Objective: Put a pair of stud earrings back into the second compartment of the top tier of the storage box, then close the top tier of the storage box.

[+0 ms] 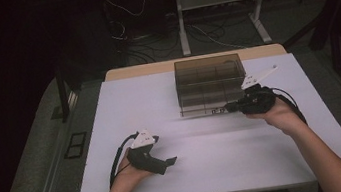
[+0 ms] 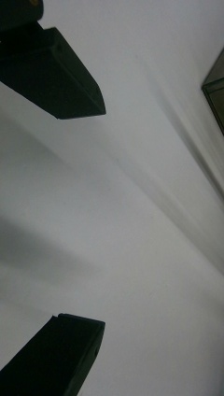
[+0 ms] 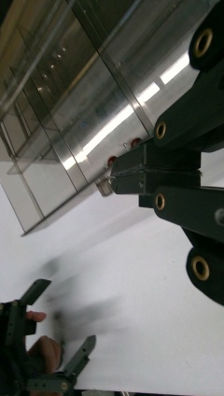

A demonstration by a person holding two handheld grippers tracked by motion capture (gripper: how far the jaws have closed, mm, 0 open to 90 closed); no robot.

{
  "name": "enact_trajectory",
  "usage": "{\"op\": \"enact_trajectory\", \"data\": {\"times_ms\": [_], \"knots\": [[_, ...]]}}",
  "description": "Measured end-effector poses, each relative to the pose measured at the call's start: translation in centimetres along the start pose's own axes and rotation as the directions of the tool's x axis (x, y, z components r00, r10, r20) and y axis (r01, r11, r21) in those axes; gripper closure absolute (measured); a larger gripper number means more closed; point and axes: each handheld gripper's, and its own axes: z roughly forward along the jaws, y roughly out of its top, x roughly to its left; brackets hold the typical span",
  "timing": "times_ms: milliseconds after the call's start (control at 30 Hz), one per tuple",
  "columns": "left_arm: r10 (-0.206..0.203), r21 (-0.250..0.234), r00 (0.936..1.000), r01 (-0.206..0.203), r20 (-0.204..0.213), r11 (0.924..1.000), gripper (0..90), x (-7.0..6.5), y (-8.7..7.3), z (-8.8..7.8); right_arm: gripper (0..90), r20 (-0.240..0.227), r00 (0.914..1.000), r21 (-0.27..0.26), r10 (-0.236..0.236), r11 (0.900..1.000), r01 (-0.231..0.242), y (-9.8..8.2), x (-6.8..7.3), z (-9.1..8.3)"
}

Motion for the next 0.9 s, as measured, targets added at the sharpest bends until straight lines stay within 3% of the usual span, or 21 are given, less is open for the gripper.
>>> {"op": "enact_trajectory", "data": {"times_ms": [433, 900], "knots": [[-0.002, 0.000, 1.0000, 0.002, 0.003, 1.0000, 0.0, 0.0, 0.0, 0.0, 88.3, 0.016, 0.9999, 0.045, 0.001, 0.999, -0.002, -0.7, -0.1, 1.3], [-0.001, 0.002, 1.0000, 0.001, 0.004, 1.0000, 0.0, -0.1, 0.0, 0.1, 88.9, 0.054, 0.9985, 0.031, 0.008, 0.999, -0.010, -1.2, -0.3, 2.0]]}}
